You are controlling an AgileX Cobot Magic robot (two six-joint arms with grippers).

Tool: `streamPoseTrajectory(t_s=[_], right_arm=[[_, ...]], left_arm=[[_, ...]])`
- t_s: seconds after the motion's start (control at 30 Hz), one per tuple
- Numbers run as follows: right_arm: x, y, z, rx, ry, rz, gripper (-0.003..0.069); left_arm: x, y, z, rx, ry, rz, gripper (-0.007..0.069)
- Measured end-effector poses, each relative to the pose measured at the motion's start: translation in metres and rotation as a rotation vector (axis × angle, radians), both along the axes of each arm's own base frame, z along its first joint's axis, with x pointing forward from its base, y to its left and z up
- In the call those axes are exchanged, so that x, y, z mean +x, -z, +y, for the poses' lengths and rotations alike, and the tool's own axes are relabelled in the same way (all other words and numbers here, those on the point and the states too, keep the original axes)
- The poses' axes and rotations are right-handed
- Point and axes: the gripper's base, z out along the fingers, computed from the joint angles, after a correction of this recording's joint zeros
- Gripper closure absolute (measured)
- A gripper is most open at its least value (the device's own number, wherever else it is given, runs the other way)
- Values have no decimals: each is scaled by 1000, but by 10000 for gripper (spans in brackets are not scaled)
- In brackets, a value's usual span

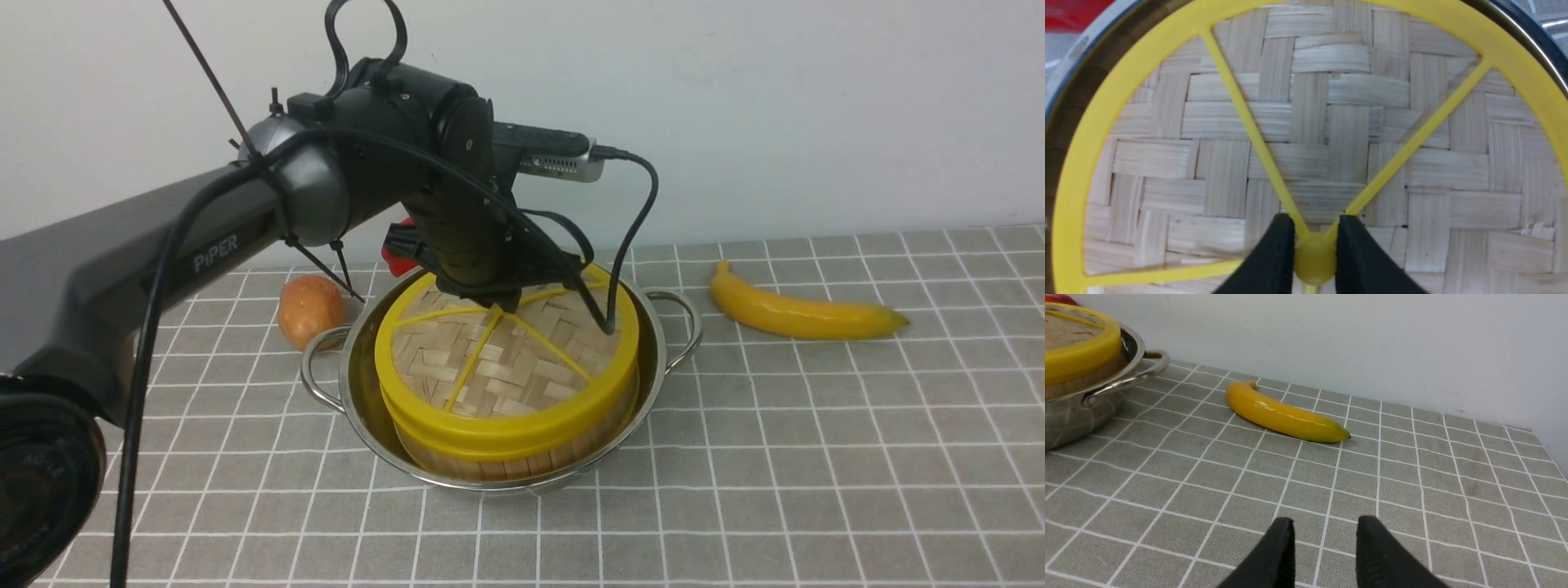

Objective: Place the steamer in the pot on the grey tablecloth, and put the lid on the steamer.
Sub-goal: 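Place the yellow bamboo steamer lid onto the steamer in the pot with the left gripper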

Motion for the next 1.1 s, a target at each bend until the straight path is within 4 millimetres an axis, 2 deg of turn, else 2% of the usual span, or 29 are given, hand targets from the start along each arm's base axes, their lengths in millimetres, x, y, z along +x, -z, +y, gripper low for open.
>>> streamPoseTrajectory(t_s=[0.37,0.6,1.1], right_arm=[[0,0,0,0,0,0,419],[0,0,0,0,0,0,419],[0,0,0,0,0,0,419]], left_arm=[[0,-1,-1,-25,-12,4,501],[-3,-10,-2,-64,-19,-12,501],[-6,-11,2,-23,-21,10,501]])
